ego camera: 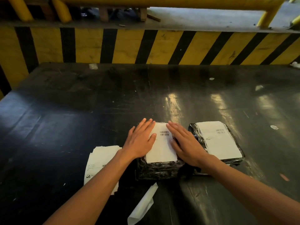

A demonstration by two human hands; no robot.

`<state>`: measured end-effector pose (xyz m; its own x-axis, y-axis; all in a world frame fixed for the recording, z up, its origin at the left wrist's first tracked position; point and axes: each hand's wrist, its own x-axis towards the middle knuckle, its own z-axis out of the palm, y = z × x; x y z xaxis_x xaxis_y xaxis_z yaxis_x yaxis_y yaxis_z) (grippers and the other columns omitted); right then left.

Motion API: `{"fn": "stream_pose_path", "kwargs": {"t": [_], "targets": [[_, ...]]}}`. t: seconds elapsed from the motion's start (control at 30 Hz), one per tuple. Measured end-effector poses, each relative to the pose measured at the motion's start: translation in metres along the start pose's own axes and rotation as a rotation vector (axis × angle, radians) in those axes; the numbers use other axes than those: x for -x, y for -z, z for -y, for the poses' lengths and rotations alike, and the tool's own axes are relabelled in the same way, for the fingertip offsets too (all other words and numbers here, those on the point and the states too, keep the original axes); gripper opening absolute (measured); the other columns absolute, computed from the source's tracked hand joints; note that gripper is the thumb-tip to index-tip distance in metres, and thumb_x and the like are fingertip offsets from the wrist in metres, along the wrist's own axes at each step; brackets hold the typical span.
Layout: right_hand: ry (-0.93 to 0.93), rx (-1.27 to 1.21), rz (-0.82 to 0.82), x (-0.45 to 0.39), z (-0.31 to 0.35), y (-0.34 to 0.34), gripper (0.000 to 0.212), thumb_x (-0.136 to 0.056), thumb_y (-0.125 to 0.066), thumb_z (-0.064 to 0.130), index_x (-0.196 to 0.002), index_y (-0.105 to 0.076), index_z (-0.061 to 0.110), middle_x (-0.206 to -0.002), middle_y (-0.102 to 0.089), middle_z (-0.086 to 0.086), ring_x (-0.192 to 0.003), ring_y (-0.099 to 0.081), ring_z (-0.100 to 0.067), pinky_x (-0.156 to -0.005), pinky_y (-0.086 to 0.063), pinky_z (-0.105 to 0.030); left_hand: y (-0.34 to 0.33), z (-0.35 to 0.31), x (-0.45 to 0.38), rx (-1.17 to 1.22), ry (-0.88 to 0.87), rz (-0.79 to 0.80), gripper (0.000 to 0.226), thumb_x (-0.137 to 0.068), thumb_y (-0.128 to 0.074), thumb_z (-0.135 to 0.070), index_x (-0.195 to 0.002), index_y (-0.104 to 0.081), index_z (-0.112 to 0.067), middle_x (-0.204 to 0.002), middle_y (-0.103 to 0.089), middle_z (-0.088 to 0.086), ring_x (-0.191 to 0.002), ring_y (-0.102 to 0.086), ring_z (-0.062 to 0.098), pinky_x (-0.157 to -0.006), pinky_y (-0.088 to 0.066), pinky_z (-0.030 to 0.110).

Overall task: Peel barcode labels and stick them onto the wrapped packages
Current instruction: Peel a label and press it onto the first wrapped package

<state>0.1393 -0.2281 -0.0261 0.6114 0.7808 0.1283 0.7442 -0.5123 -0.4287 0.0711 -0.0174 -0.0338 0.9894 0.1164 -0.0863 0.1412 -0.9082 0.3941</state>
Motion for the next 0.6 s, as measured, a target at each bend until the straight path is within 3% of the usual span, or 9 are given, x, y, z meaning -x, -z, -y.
{"fn": "stream_pose_path", "kwargs": {"t": [0.1,0.33,0.6], "targets": [[-0.111,0.038,0.132,-0.017,-0.011,-0.010,0.061,-0.102,-0.023,0.048,-0.156,-0.005,0.025,-0.162,0.005,0.013,-0.148,0.014,-0.004,-0.123,-0.009,-0.041,0.012,0.005,0.003,-0.097,-0.060,0.077,0.060,-0.102,-0.025,-0.049,-0.156,-0.005,-0.031,-0.165,0.003,-0.013,-0.150,0.013,0.011,-0.122,-0.003,0.051],[-0.114,0.051,0.174,-0.013,-0.015,-0.014,0.064,-0.100,-0.015,0.053,-0.155,0.001,0.026,-0.162,0.010,0.014,-0.146,0.018,-0.002,-0.124,-0.008,-0.039,0.011,0.004,0.049,-0.287,-0.253,0.167,0.055,-0.102,-0.012,-0.052,-0.152,0.009,-0.042,-0.159,0.020,-0.019,-0.146,0.028,0.016,-0.120,0.010,0.051],[-0.126,0.026,0.163,-0.011,-0.010,-0.013,0.061,-0.102,-0.020,0.048,-0.155,0.001,0.025,-0.161,0.012,0.015,-0.145,0.019,0.000,-0.122,-0.002,-0.030,0.001,0.017,0.088,-0.372,-0.436,0.139,0.059,-0.102,-0.026,-0.046,-0.151,0.007,-0.049,-0.161,0.015,-0.015,-0.146,0.027,0.025,-0.115,0.014,0.052]]}}
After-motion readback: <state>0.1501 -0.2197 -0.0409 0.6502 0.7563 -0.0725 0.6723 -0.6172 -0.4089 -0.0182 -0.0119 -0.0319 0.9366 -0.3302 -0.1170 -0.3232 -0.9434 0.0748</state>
